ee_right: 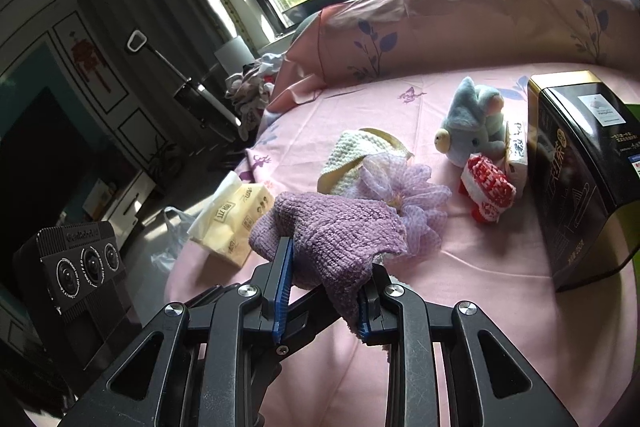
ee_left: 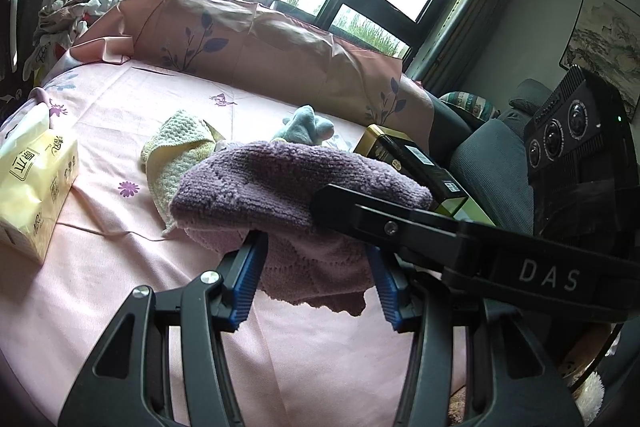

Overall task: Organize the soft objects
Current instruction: 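Lift the purple towel with the right gripper and carry it toward the green box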

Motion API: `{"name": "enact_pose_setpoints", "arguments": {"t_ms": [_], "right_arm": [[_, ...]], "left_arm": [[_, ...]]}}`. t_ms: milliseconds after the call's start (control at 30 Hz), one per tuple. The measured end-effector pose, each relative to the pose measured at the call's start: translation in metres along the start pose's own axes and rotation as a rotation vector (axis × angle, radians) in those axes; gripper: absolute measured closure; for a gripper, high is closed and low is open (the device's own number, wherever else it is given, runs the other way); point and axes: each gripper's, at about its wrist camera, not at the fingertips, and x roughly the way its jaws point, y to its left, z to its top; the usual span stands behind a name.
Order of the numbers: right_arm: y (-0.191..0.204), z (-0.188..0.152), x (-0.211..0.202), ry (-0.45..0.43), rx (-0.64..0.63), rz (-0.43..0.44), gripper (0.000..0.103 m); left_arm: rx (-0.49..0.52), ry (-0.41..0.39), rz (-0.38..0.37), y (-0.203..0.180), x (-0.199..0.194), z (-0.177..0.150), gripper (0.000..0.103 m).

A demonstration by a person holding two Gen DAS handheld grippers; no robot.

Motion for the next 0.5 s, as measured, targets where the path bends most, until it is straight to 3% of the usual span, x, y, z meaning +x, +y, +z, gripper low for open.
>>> {"name": "enact_pose_setpoints", "arguments": {"t_ms": [500], "right_arm": [[0.020, 0.000, -0.023, -0.089, -0.071, -0.050, 0.074]], "left_arm": [[0.017, -0.106, -0.067, -0.006, -0.016, 0.003, 0.054]]}}
